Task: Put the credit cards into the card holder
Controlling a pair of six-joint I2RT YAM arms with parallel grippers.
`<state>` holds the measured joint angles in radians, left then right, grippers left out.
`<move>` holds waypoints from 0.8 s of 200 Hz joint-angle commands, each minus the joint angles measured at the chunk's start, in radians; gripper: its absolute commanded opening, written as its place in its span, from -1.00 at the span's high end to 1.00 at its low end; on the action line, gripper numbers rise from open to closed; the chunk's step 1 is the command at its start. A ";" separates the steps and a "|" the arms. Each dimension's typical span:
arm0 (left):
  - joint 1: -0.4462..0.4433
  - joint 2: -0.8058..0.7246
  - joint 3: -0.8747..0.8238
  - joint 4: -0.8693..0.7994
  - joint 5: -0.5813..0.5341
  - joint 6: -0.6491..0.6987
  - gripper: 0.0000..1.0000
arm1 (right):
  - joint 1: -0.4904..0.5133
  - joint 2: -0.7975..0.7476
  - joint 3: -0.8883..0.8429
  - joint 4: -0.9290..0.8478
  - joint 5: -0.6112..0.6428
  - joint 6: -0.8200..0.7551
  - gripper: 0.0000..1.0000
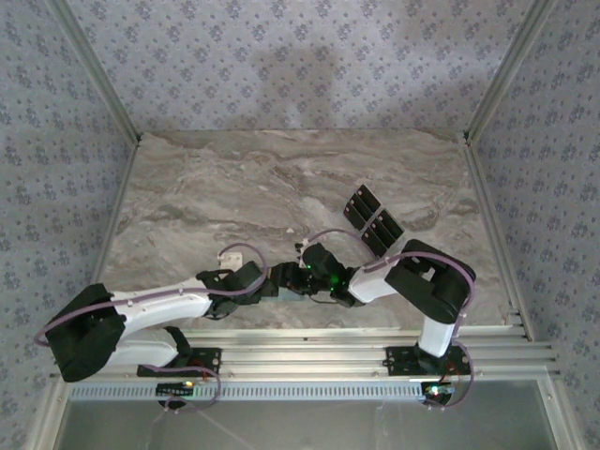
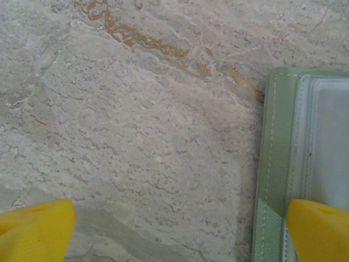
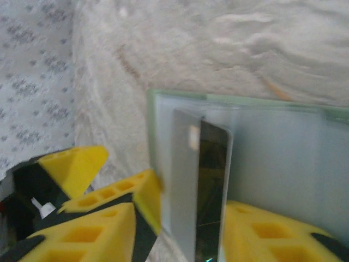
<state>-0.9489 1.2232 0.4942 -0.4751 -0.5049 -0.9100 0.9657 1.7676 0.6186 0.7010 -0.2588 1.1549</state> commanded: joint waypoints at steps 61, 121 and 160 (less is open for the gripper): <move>0.013 -0.077 0.085 -0.104 -0.039 0.002 -0.99 | -0.023 -0.037 -0.037 -0.268 0.039 -0.063 -0.22; 0.027 -0.078 0.093 -0.108 -0.041 0.016 -1.00 | -0.106 -0.093 -0.023 -0.470 0.041 -0.149 -0.21; 0.037 -0.052 0.081 -0.085 -0.034 0.019 -0.99 | -0.119 -0.170 0.088 -0.672 0.040 -0.280 -0.21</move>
<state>-0.9218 1.1542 0.5690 -0.5503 -0.5240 -0.9054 0.8532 1.6264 0.6537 0.3141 -0.2565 0.9993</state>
